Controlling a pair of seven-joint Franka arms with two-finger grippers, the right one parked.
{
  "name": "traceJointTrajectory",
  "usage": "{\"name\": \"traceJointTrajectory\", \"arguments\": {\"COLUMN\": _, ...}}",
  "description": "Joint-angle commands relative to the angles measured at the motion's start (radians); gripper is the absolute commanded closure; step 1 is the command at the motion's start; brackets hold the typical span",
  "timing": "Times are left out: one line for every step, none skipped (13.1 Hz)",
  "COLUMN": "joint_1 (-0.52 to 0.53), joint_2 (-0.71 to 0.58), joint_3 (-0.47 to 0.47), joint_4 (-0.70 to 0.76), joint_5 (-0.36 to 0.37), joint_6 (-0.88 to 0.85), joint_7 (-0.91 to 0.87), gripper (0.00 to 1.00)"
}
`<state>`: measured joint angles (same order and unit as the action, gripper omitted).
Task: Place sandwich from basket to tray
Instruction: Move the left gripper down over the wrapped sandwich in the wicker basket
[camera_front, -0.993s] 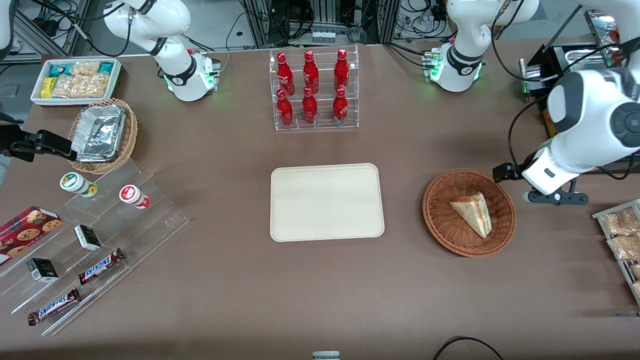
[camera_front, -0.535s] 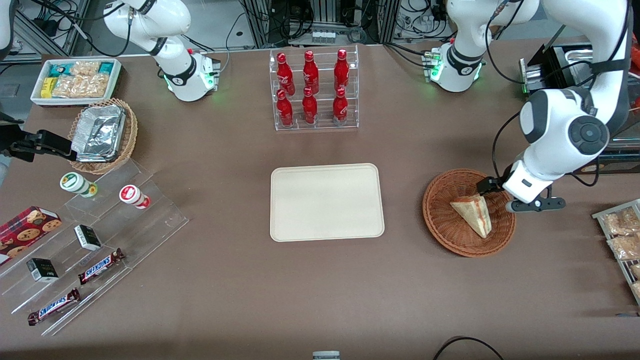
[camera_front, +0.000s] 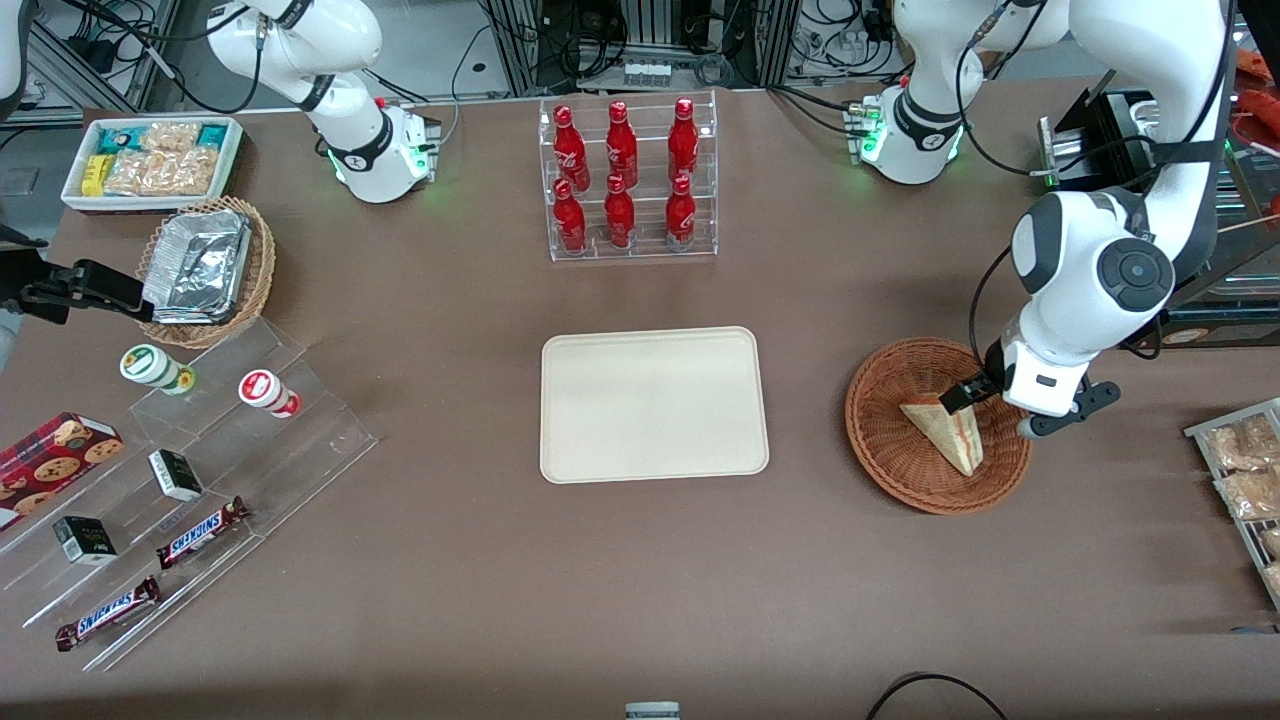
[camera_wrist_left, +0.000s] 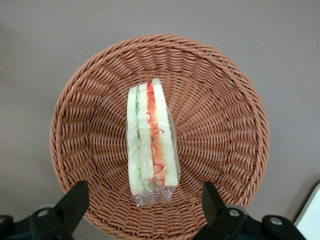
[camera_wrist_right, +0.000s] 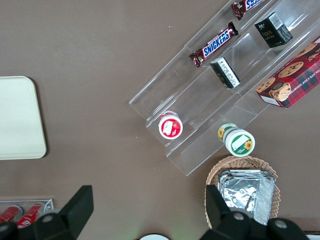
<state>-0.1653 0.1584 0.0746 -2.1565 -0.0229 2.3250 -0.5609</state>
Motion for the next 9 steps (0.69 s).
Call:
{"name": "traceJointTrajectory", "arguments": {"joint_1": -0.01, "joint_2": 0.016, "joint_3": 0.005, "joint_4": -0.01, "joint_5": -0.041, "joint_6": 0.048, "joint_7": -0.132, "gripper": 0.0}}
{"name": "traceJointTrajectory", "arguments": {"joint_1": -0.011, "joint_2": 0.024, "joint_3": 0.005, "joint_4": -0.011, "joint_5": -0.04, "joint_6": 0.06, "joint_7": -0.157, "gripper": 0.0}}
{"name": "traceJointTrajectory", "arguments": {"joint_1": -0.016, "joint_2": 0.03, "joint_3": 0.005, "joint_4": -0.013, "joint_5": -0.04, "joint_6": 0.06, "joint_7": -0.158, "gripper": 0.0}}
{"name": "traceJointTrajectory", "arguments": {"joint_1": -0.017, "joint_2": 0.041, "joint_3": 0.005, "joint_4": -0.011, "joint_5": -0.042, "joint_6": 0.059, "joint_7": -0.162, "gripper": 0.0}}
{"name": "traceJointTrajectory", "arguments": {"joint_1": -0.017, "joint_2": 0.055, "joint_3": 0.005, "joint_4": -0.01, "joint_5": -0.042, "joint_6": 0.059, "joint_7": -0.165, "gripper": 0.0}}
{"name": "traceJointTrajectory", "arguments": {"joint_1": -0.017, "joint_2": 0.065, "joint_3": 0.005, "joint_4": -0.008, "joint_5": -0.042, "joint_6": 0.062, "joint_7": -0.165, "gripper": 0.0}}
{"name": "traceJointTrajectory", "arguments": {"joint_1": -0.017, "joint_2": 0.078, "joint_3": 0.005, "joint_4": -0.006, "joint_5": -0.045, "joint_6": 0.063, "joint_7": -0.165, "gripper": 0.0}}
{"name": "traceJointTrajectory", "arguments": {"joint_1": -0.017, "joint_2": 0.09, "joint_3": 0.005, "joint_4": 0.0, "joint_5": -0.045, "joint_6": 0.063, "joint_7": -0.165, "gripper": 0.0}}
{"name": "traceJointTrajectory", "arguments": {"joint_1": -0.017, "joint_2": 0.099, "joint_3": 0.005, "joint_4": 0.0, "joint_5": -0.046, "joint_6": 0.066, "joint_7": -0.165, "gripper": 0.0}}
